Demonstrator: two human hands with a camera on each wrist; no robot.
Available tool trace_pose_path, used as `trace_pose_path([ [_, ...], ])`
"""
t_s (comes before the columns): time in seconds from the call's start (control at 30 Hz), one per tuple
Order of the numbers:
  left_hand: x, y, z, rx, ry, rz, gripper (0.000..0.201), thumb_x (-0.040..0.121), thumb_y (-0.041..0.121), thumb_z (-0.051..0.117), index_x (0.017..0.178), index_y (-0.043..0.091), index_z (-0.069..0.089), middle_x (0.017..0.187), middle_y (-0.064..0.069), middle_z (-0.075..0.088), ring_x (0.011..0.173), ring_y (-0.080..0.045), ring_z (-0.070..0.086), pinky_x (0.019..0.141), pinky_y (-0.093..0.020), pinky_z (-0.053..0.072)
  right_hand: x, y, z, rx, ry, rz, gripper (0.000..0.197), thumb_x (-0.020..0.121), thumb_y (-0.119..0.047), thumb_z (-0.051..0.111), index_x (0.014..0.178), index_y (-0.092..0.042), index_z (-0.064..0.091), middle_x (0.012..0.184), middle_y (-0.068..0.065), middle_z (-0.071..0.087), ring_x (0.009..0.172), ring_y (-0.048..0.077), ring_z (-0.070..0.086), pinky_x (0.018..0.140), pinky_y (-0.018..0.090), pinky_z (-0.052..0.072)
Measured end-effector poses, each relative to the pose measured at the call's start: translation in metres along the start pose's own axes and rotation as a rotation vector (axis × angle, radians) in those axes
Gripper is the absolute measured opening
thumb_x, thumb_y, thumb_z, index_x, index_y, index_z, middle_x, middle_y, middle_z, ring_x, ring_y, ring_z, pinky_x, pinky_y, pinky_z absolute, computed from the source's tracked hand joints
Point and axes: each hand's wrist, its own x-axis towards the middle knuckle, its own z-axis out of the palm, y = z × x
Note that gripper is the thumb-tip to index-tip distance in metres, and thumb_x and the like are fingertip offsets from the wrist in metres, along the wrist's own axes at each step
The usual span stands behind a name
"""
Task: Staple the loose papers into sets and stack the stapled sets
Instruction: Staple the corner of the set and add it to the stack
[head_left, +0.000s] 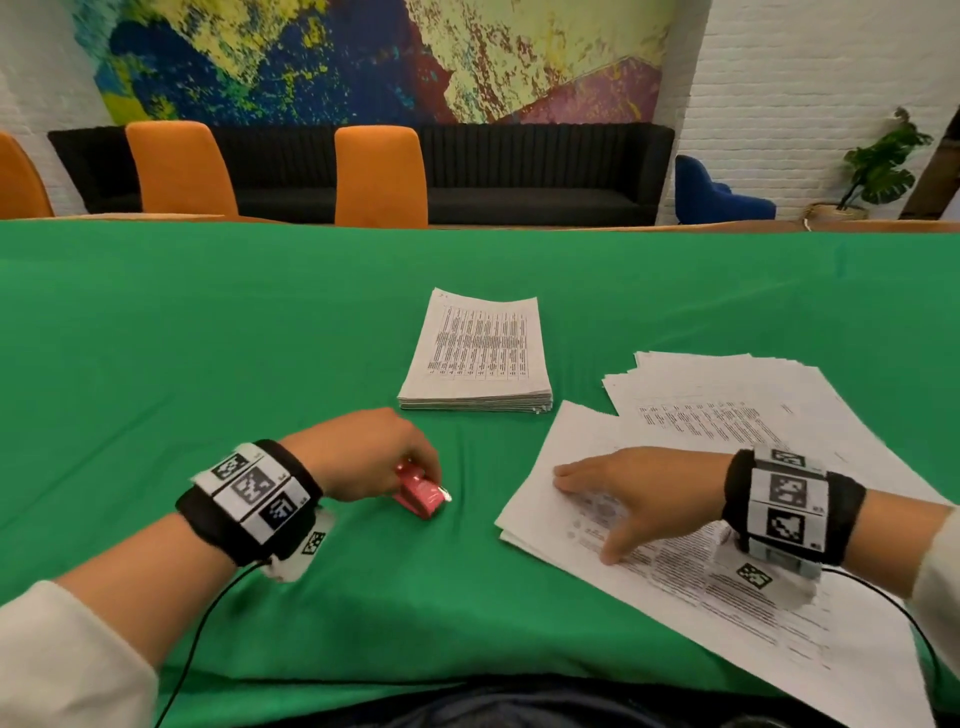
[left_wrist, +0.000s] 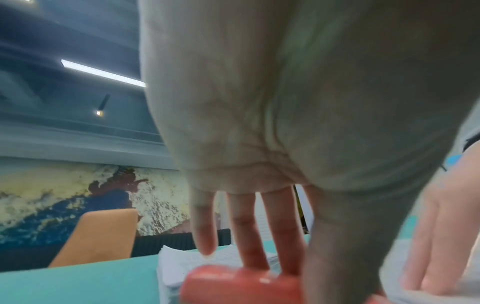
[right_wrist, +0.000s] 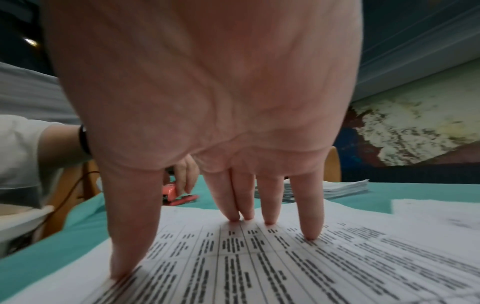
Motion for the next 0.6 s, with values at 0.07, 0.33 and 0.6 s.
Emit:
trace_pose_path([
  [0.07,-0.005,0.004,0.001,0.009,0.011,0.062,0.049,0.088,0.008,0.062,0.115,0.047,0.075,0.126,0.017,0.069,0.116,-0.01,0.06,0.102,-0.034,0.046,0.0,-0.008,0.001,0.003,-0.014,-0.058,0.092,0.089,-0.053,0.076,0.163,-0.024,0.03,0.17,-0.014,0.023,0.152,0.012,0.031,0.126,0.035,0.025],
  [0.33,-0.014,0.012,0.007,0.004,0.124,-0.316,0.058,0.092,0.072,0.055,0.14,0.039,0.048,0.121,0.002,0.066,0.108,-0.025,0.065,0.088,-0.039,0.053,0.006,-0.009,0.004,0.073,-0.007,-0.006,0.113,0.078,-0.065,0.08,0.165,-0.029,0.018,0.173,-0.014,0.006,0.158,0.012,0.011,0.13,0.036,0.012],
  [0.6,-0.01,0.027,0.022,-0.213,0.037,-0.329,0.061,0.09,0.049,0.063,0.145,0.047,0.038,0.101,-0.001,0.065,0.077,-0.022,0.06,0.066,-0.031,0.046,0.005,0.0,0.009,0.071,-0.057,-0.073,0.126,0.074,-0.069,0.081,0.167,-0.03,0.005,0.172,-0.021,-0.002,0.157,0.003,0.005,0.129,0.028,0.006],
])
